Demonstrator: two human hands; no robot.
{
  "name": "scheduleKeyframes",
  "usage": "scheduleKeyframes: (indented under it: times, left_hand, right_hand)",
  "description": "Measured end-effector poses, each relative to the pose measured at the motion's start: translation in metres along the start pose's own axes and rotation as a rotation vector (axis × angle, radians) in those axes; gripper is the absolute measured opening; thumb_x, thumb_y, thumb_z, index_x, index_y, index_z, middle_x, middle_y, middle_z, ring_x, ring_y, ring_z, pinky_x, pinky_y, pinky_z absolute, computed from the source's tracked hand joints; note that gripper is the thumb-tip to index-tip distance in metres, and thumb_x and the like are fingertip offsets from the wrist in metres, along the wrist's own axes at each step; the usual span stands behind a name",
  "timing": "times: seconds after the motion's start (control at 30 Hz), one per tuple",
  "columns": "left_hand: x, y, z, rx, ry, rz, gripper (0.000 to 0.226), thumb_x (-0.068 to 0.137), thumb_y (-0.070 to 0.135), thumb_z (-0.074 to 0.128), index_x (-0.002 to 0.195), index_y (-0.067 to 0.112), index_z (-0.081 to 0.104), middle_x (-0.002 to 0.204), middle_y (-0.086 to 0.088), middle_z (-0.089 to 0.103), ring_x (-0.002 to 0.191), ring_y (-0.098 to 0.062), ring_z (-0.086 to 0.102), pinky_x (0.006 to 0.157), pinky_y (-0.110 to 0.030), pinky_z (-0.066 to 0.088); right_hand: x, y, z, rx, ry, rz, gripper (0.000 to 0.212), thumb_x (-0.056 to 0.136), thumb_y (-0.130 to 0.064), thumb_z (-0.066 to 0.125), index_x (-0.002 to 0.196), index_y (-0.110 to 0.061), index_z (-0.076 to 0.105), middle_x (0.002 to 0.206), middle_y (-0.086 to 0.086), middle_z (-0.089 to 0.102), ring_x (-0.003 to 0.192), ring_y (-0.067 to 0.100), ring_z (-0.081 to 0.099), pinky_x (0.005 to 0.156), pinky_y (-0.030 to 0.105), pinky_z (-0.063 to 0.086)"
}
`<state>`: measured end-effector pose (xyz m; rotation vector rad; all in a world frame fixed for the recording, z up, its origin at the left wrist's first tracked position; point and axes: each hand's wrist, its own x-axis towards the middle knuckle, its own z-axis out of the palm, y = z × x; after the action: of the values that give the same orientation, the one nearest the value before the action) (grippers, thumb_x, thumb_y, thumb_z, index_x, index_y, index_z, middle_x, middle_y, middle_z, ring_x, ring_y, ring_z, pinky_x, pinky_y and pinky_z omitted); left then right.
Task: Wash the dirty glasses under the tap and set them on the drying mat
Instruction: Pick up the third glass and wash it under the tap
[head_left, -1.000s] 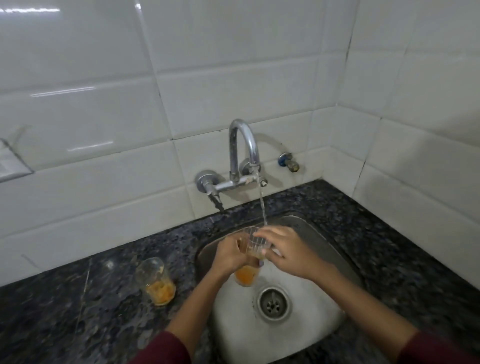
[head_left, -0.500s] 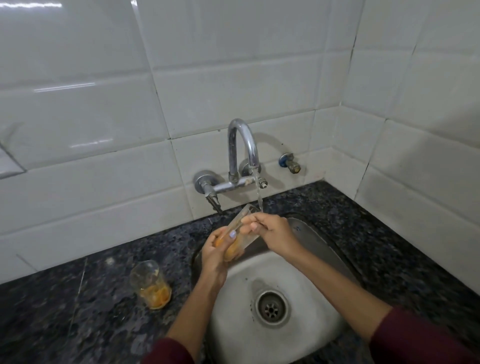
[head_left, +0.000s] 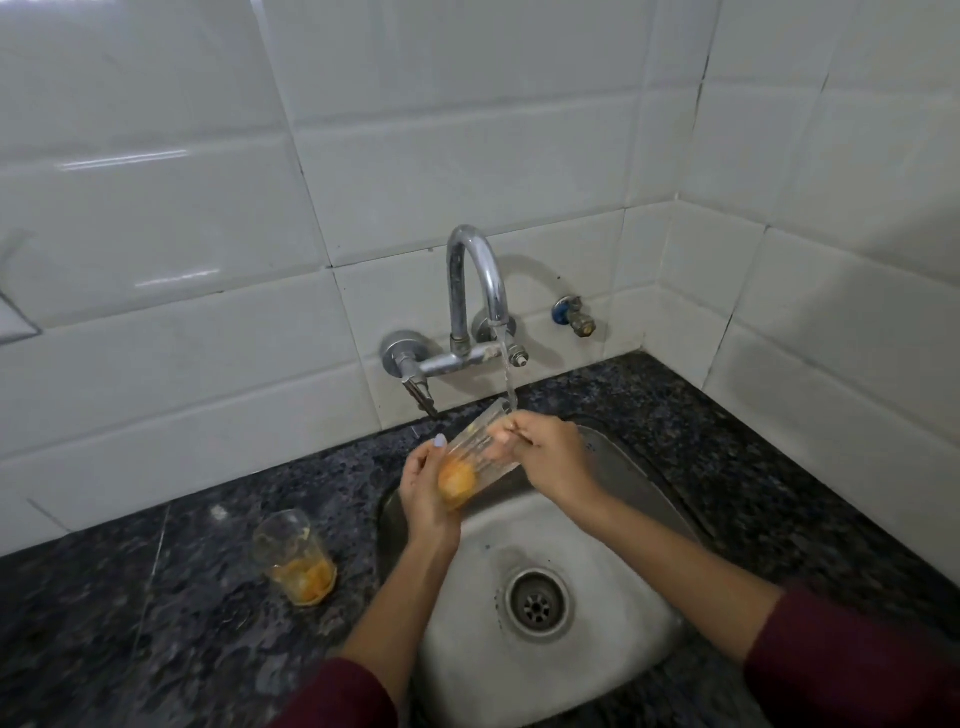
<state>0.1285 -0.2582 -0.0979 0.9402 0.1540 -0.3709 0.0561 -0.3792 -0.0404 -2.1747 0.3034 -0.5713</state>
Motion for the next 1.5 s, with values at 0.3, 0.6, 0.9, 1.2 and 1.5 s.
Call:
scheduleKeyframes:
  times: [0.3, 0.6, 0.9, 1.2, 1.5]
  left_hand:
    - [0.012, 0.017, -0.005, 0.110, -0.064, -0.407, 0.030, 0.091, 0.027, 0.053, 0.112, 0.007, 0.061, 0.113, -0.020, 0.064, 0.088, -0.033, 0.065, 0.062, -0.037, 0.055]
    - [-0.001, 0.004, 0.013, 0.107, -0.016, -0.144, 0.042, 0.090, 0.039, 0.058, 0.115, 0.006, 0.060, 0.098, -0.017, 0.069, 0.072, -0.026, 0.066, 0.049, -0.029, 0.055]
    - [0.011, 0.018, -0.004, 0.237, -0.032, -0.369, 0.028, 0.093, 0.037, 0.050, 0.099, 0.012, 0.062, 0.091, -0.013, 0.069, 0.081, -0.027, 0.067, 0.054, -0.034, 0.059]
    - [0.015, 0.008, -0.003, 0.052, -0.005, -0.182, 0.033, 0.089, 0.036, 0.058, 0.105, 0.007, 0.063, 0.096, -0.015, 0.067, 0.074, -0.024, 0.065, 0.058, -0.033, 0.055]
    - [0.020, 0.009, -0.014, 0.143, 0.043, -0.383, 0.045, 0.088, 0.040, 0.061, 0.119, 0.009, 0.059, 0.115, -0.020, 0.067, 0.102, -0.035, 0.066, 0.070, -0.048, 0.060]
  right_hand:
    - [-0.018, 0.045, -0.023, -0.135, -0.406, -0.336, 0.024, 0.093, -0.024, 0.051, 0.106, -0.012, 0.067, 0.104, 0.001, 0.068, 0.097, 0.007, 0.062, 0.081, 0.021, 0.048]
    - [-0.001, 0.012, -0.001, 0.209, -0.075, 0.058, 0.017, 0.092, -0.024, 0.055, 0.083, -0.031, 0.068, 0.081, -0.001, 0.073, 0.061, 0.022, 0.067, 0.065, 0.042, 0.057]
    - [0.004, 0.043, -0.017, -0.189, -0.513, -0.360, 0.027, 0.087, -0.006, 0.059, 0.112, -0.012, 0.067, 0.111, 0.005, 0.070, 0.102, 0.011, 0.062, 0.085, 0.012, 0.043]
    - [-0.004, 0.008, 0.016, 0.337, -0.242, 0.089, 0.015, 0.092, -0.013, 0.055, 0.100, -0.010, 0.068, 0.096, 0.013, 0.072, 0.079, 0.031, 0.070, 0.067, 0.042, 0.059]
    - [0.006, 0.062, -0.004, -0.467, -0.532, -0.509, 0.050, 0.085, -0.005, 0.059, 0.129, -0.030, 0.055, 0.135, -0.003, 0.055, 0.125, 0.011, 0.051, 0.102, 0.029, 0.044]
